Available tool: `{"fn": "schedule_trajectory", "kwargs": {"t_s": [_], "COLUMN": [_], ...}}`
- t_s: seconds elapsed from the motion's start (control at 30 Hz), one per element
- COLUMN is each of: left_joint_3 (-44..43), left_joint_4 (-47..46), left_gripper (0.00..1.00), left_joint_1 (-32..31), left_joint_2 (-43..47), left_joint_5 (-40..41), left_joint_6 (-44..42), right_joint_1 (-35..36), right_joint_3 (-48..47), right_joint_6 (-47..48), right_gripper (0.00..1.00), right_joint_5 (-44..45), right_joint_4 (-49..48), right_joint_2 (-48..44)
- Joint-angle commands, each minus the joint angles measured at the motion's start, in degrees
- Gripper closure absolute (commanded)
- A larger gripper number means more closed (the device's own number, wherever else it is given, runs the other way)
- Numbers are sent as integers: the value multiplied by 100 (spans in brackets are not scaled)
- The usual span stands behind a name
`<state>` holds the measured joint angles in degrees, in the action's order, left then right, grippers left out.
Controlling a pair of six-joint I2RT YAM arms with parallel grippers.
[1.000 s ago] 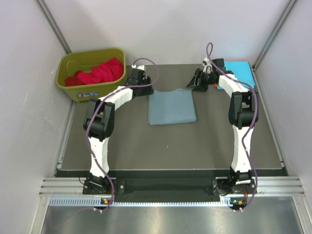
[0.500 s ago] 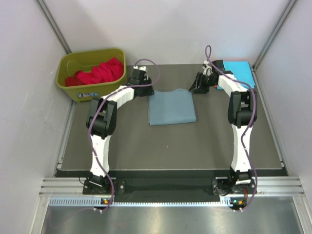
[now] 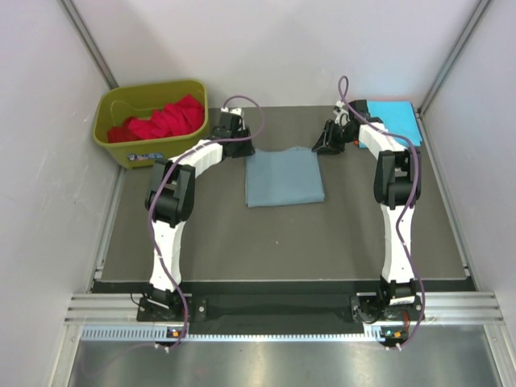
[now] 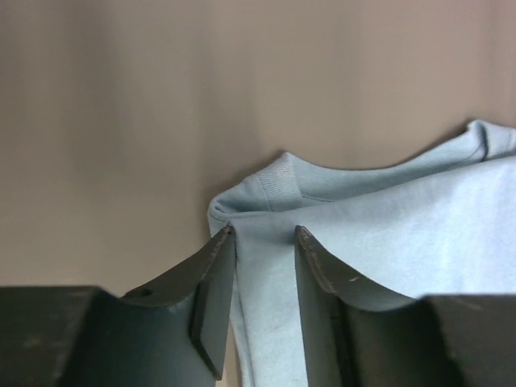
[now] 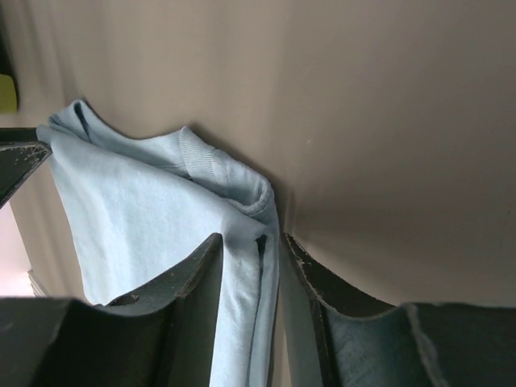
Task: Fold and stack the t-shirts
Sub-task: Fold the tshirt
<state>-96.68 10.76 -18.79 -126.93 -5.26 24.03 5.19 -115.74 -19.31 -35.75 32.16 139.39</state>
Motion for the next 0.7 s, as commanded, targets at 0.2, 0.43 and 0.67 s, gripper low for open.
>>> {"fn": "schedule_trajectory", "kwargs": {"t_s": [0.2, 0.43, 0.67], "left_joint_3": [-316, -290, -79], "left_joint_4": [-31, 180, 496], "left_gripper": [91, 100, 100], "left_joint_1": [68, 77, 77], "left_joint_2": [-51, 283, 950], "left_joint_5": [-186, -20, 297], "left_joint_6": [-39, -30, -118], "right_joint_1": [78, 166, 184], "right_joint_3": [-546, -379, 86], "right_joint_6": [-108, -134, -187], "right_gripper": [92, 100, 100], "right_joint_5": [-161, 156, 243], "right_joint_4": [-131, 18, 106], "right_joint_2": [168, -394, -1071]}}
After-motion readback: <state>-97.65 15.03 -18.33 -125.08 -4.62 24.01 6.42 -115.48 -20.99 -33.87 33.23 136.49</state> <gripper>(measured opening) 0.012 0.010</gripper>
